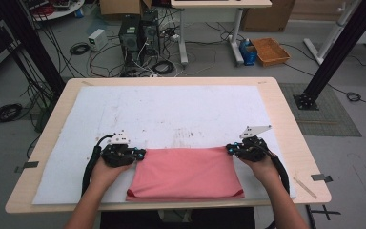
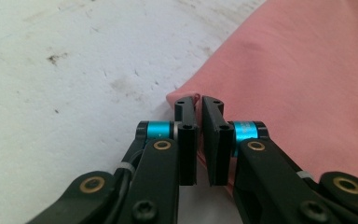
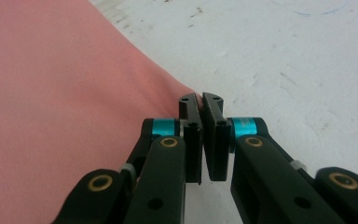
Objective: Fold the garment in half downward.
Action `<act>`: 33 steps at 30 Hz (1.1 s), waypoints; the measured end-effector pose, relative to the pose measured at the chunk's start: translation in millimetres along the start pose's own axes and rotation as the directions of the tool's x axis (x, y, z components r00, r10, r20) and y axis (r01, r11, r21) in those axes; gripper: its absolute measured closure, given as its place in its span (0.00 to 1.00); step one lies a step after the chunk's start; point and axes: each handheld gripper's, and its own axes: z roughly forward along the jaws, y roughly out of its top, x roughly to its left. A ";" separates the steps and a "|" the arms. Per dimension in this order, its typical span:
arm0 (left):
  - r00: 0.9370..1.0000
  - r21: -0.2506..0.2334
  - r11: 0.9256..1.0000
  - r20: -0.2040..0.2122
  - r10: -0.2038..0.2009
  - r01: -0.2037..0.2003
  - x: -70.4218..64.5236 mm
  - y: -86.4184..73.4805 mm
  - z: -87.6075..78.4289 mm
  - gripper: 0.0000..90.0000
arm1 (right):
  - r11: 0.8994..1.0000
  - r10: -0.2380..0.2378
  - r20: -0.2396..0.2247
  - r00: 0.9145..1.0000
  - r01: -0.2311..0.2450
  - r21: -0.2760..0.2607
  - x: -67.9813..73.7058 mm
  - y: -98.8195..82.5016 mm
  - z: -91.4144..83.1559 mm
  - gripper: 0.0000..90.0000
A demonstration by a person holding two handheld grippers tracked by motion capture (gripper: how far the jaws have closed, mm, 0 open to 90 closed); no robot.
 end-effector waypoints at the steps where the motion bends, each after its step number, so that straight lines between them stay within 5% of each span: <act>1: 1.000 0.000 1.000 -0.003 -0.001 0.001 0.7 0.8 0.7 0.94 | 1.000 0.003 0.003 1.000 -0.003 -0.001 -1.9 0.0 0.4 0.97; 20: 0.998 0.016 0.999 -0.041 0.045 -0.045 9.2 29.0 36.7 0.94 | 0.999 0.033 0.073 0.997 -0.034 0.013 -36.7 5.5 2.2 0.97; 33: 1.000 -0.014 1.000 -0.013 0.011 -0.011 21.5 46.4 47.8 0.94 | 0.998 0.063 0.092 0.994 -0.064 0.010 -52.6 4.9 6.9 0.97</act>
